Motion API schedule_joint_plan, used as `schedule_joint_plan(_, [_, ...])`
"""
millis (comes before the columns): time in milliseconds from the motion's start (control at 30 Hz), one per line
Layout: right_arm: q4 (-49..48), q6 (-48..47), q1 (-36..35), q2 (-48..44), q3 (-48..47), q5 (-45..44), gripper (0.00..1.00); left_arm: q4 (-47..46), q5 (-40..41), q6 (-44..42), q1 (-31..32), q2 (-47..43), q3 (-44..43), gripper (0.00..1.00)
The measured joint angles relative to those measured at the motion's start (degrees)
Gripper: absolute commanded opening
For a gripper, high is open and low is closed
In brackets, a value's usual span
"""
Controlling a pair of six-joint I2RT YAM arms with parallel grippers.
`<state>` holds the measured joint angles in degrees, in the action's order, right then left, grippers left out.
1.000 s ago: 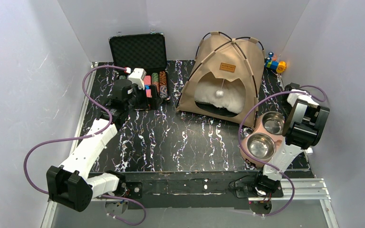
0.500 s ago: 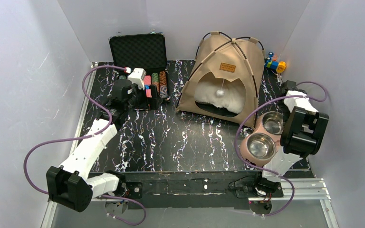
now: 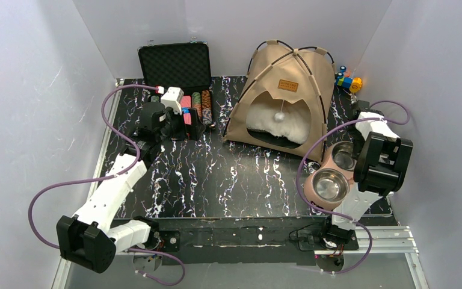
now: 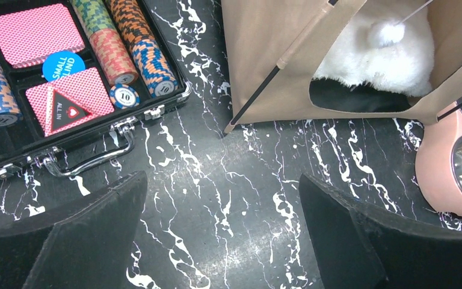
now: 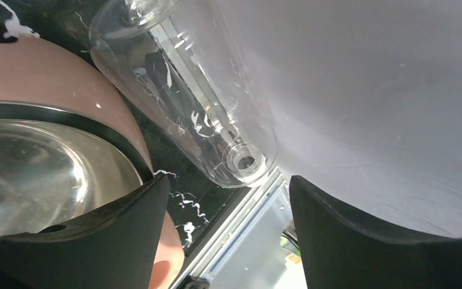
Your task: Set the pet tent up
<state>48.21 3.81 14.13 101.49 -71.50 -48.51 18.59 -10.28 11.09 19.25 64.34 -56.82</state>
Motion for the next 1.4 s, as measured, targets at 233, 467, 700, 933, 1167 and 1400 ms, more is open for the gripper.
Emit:
schedule_joint_plan(233, [-1.9,-4.9,0.0,1.1,0.8,-1.7,0.84,-0.8,0.0,0.0,0.0,-0.7,0.0,0.98])
schedule_joint_plan(467, [-5.9,-10.4,0.6,0.9,5.3,-3.5,0.84,-0.9,-0.2,0.0,0.0,-0.7,0.0,0.98])
schedule_joint_plan(700, [-9.9,-16.6,2.7,-1.0,8.0,-1.1,0.84,-1.1,-0.4,-0.6,0.0,-0.7,0.2,0.98])
schedule_joint_plan(933, [-12.2,-23.5,3.6,-1.4,8.2,2.5,0.84,-1.3,-1.4,-0.8,0.0,-0.8,0.2,0.98])
schedule_joint_plan(1167, [-10.9,-27.6,5.8,-0.5,5.2,11.9,0.80,-2.2,-2.4,-1.0,0.0,-0.8,0.4,0.98])
schedule_joint_plan(1400, [-12.9,-30.1,6.0,-0.7,6.5,16.9,0.59,-2.4,-2.4,-1.0,-0.1,-0.8,0.5,0.98])
